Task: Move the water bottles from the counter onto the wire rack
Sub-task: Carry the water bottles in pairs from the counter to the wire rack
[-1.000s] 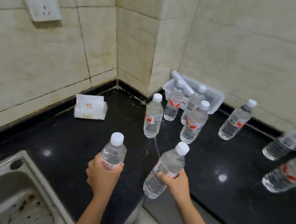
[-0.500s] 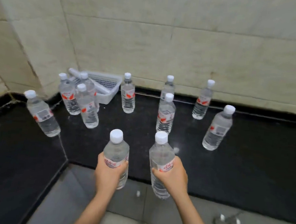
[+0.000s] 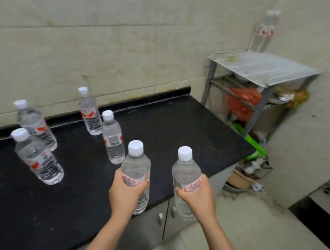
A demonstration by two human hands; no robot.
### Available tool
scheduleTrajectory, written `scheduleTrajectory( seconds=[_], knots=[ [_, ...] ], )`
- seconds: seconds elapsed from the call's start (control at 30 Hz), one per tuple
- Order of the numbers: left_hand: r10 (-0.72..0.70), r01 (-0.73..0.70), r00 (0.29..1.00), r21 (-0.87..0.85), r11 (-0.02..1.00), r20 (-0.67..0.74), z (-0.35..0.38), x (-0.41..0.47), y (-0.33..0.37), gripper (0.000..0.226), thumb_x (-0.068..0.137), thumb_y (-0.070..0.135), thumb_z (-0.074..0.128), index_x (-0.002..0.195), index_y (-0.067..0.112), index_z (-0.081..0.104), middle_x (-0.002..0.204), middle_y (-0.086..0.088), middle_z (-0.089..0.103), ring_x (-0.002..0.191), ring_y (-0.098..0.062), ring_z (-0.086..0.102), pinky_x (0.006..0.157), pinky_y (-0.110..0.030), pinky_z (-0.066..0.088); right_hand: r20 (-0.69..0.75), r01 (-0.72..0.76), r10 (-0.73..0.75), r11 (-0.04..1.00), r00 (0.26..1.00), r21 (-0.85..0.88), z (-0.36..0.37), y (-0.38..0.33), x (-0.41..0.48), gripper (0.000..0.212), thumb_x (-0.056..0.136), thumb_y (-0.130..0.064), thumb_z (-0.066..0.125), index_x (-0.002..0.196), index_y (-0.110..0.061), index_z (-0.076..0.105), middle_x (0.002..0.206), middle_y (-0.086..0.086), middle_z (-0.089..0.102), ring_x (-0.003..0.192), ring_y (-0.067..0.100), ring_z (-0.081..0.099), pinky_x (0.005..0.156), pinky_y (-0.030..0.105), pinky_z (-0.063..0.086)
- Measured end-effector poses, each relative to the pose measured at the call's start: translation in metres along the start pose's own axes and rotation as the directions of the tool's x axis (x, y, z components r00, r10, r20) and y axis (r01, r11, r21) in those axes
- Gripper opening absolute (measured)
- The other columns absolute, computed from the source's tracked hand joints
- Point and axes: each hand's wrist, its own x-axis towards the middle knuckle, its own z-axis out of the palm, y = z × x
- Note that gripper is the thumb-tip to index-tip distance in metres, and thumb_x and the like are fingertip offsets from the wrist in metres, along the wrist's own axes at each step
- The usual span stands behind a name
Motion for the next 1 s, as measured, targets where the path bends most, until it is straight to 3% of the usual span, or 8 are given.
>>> scheduleTrajectory(
  seconds=[0.1, 0.2, 0.33, 0.47, 0.77, 0.87, 1.0],
  knots=[
    [0.026, -0.025, 0.995, -0.014, 1.0, 0.101, 0.041, 0.021, 0.014, 0.048, 0.062, 0.025, 0.08, 0.101, 0.024, 0.051, 0.096, 0.0, 0.062, 0.097, -0.029, 0.061, 0.085, -0.037, 0.049, -0.109, -0.055, 0.054, 0.998, 0.993, -0.01, -0.023, 0.005, 0.024, 0.055, 0.059, -0.034, 0.077, 0.105, -0.016, 0.053, 0.104, 0.007, 0.065, 0.1, 0.029, 0.06, 0.081, 0.033, 0.046],
    [0.039, -0.037, 0.98, -0.013, 0.999, 0.193, 0.079, 0.048, 0.034, 0.05, 0.063, 0.029, 0.079, 0.105, 0.021, 0.053, 0.103, -0.005, 0.066, 0.098, -0.03, 0.061, 0.084, -0.037, 0.048, -0.193, -0.09, 0.085, 0.996, 0.977, -0.02, -0.041, 0.001, 0.055, 0.053, 0.058, -0.035, 0.077, 0.101, -0.015, 0.053, 0.103, 0.008, 0.066, 0.1, 0.031, 0.061, 0.083, 0.036, 0.048],
    [0.099, -0.094, 0.953, -0.03, 0.995, 0.285, 0.124, 0.081, 0.062, 0.051, 0.063, 0.029, 0.078, 0.107, 0.02, 0.052, 0.106, -0.007, 0.066, 0.097, -0.03, 0.061, 0.083, -0.037, 0.048, -0.249, -0.134, 0.124, 0.991, 0.961, -0.023, -0.062, -0.002, 0.093, 0.05, 0.057, -0.034, 0.077, 0.096, -0.019, 0.051, 0.102, 0.006, 0.066, 0.099, 0.028, 0.061, 0.084, 0.038, 0.049],
    [0.136, -0.144, 0.92, -0.007, 0.99, 0.368, 0.168, 0.095, 0.077, 0.053, 0.065, 0.03, 0.078, 0.11, 0.019, 0.051, 0.108, -0.008, 0.064, 0.098, -0.031, 0.06, 0.084, -0.038, 0.047, -0.299, -0.21, 0.204, 0.978, 0.932, 0.014, -0.085, 0.011, 0.114, 0.046, 0.058, -0.032, 0.077, 0.096, -0.021, 0.052, 0.101, 0.002, 0.066, 0.097, 0.023, 0.062, 0.076, 0.031, 0.046],
    [0.112, -0.175, 0.819, 0.06, 0.983, 0.563, 0.299, 0.057, 0.101, 0.04, 0.066, 0.033, 0.074, 0.093, 0.026, 0.046, 0.095, -0.008, 0.063, 0.09, -0.034, 0.061, 0.078, -0.039, 0.05, -0.41, -0.371, 0.378, 0.923, 0.83, 0.102, -0.175, 0.092, 0.137, 0.039, 0.061, -0.032, 0.076, 0.089, -0.023, 0.05, 0.102, 0.006, 0.068, 0.099, 0.028, 0.062, 0.073, 0.03, 0.044],
    [0.153, -0.206, 0.807, 0.029, 0.978, 0.57, 0.354, 0.031, 0.12, 0.043, 0.065, 0.034, 0.074, 0.099, 0.021, 0.051, 0.096, -0.009, 0.064, 0.09, -0.034, 0.061, 0.074, -0.035, 0.047, -0.447, -0.366, 0.386, 0.921, 0.807, 0.135, -0.223, 0.13, 0.156, 0.052, 0.053, -0.042, 0.073, 0.095, -0.018, 0.056, 0.101, 0.005, 0.069, 0.099, 0.028, 0.063, 0.077, 0.033, 0.048],
    [0.196, -0.211, 0.816, -0.035, 0.977, 0.544, 0.409, 0.002, 0.144, 0.042, 0.065, 0.029, 0.077, 0.097, 0.02, 0.052, 0.097, -0.008, 0.064, 0.082, -0.027, 0.057, 0.071, -0.03, 0.04, -0.486, -0.361, 0.378, 0.923, 0.788, 0.133, -0.283, 0.16, 0.178, 0.041, 0.063, -0.031, 0.076, 0.095, -0.017, 0.053, 0.102, 0.006, 0.067, 0.098, 0.028, 0.062, 0.075, 0.031, 0.045]
  ],
)
